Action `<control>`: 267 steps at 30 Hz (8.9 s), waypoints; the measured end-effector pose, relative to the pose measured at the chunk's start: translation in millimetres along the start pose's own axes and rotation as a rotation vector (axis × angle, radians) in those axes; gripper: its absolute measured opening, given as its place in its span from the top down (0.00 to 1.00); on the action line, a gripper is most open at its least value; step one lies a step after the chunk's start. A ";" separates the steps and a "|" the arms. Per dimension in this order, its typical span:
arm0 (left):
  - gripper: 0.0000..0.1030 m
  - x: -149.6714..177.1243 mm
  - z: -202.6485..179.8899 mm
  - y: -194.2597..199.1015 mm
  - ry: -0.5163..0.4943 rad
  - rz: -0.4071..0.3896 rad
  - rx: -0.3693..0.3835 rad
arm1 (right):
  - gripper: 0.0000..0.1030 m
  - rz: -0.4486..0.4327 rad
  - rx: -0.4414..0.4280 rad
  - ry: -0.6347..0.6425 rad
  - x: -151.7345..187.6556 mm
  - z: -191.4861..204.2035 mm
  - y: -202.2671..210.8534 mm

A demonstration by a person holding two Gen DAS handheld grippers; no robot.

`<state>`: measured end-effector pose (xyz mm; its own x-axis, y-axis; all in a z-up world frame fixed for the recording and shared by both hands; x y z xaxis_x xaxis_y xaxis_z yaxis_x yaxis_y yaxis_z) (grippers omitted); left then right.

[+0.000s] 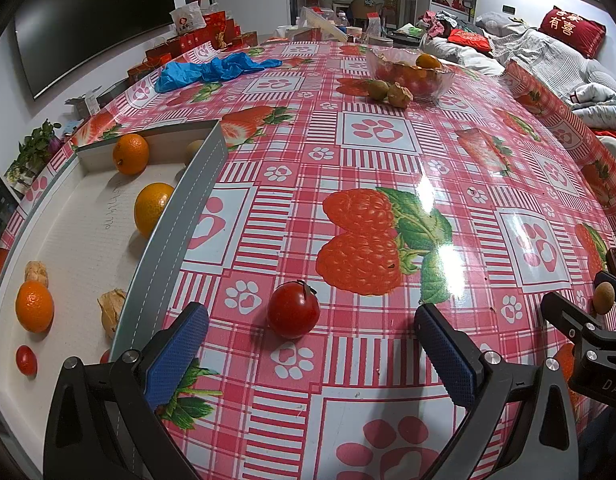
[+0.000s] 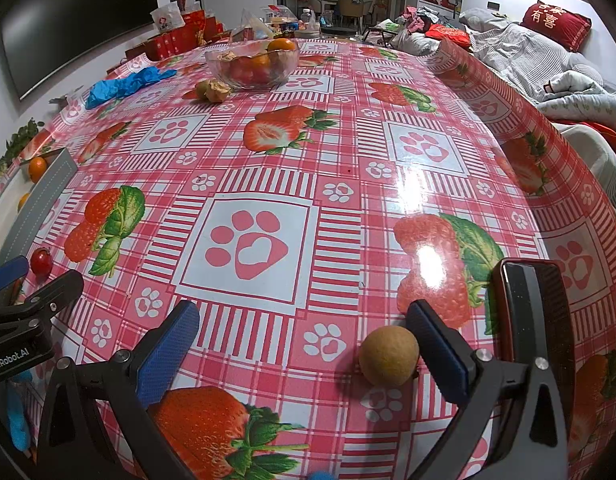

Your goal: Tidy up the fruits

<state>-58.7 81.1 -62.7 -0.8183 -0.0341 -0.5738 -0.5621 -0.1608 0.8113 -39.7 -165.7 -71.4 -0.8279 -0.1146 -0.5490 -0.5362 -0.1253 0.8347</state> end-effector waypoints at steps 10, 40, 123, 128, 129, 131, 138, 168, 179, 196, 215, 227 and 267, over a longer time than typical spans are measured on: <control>0.07 -0.1 -0.4 1.7 0.004 0.002 -0.004 | 0.10 -0.013 -0.058 0.029 -0.7 6.3 6.0; 0.77 -3.3 6.4 45.6 0.052 -0.015 0.189 | 0.80 -0.002 -0.248 -0.042 6.7 16.0 26.6; 0.77 -2.9 33.4 70.4 0.110 -0.072 0.209 | 0.43 -0.089 -0.056 -0.207 4.3 -90.0 53.2; 0.77 -0.9 29.6 66.7 0.100 -0.059 0.206 | 0.43 -0.090 -0.083 -0.110 11.7 -67.1 55.8; 0.77 -0.6 28.7 66.0 0.099 -0.057 0.206 | 0.43 -0.087 -0.084 -0.093 12.1 -63.6 54.3; 0.77 -0.1 27.4 65.4 0.094 -0.055 0.207 | 0.43 -0.078 -0.086 -0.084 11.4 -61.0 49.9; 0.77 1.4 23.7 65.3 0.082 -0.048 0.205 | 0.64 -0.036 -0.085 -0.090 10.8 -58.3 32.6; 0.77 -0.6 167.7 59.6 0.233 -0.016 -0.034 | 0.74 0.070 -0.595 0.194 -72.7 251.4 37.0; 0.77 5.0 213.8 43.9 0.270 0.049 -0.096 | 0.74 0.185 -0.617 0.304 -72.2 319.8 12.8; 0.14 14.4 201.3 30.1 0.244 0.074 -0.098 | 0.27 0.289 -0.557 0.326 -52.3 320.8 -9.1; 0.00 13.2 189.7 40.6 0.200 0.076 -0.098 | 0.00 0.256 -0.417 0.421 -56.0 307.3 1.2; 0.00 20.7 186.0 42.1 0.178 0.100 -0.116 | 0.00 0.269 -0.357 0.515 -43.5 307.7 3.0; 0.00 26.0 171.3 45.9 0.121 0.148 -0.163 | 0.00 0.276 -0.329 0.539 -35.6 297.6 5.5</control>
<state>-126.3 241.8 -21.1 -0.8644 -0.1855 -0.4674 -0.4024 -0.3021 0.8642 -62.0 131.0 -34.7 -0.6843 -0.6484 -0.3337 -0.1689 -0.3042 0.9375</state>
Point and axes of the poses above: each gripper's, at about its wrist camera, not at the fingertips, and y roughly against the way its jaws point, z to its left, x to its underside, the point moved 8 cm from there along -y, roughly the way its jaws point, and after that the axes turned 7 degrees about -x, right-handed, at the moved point
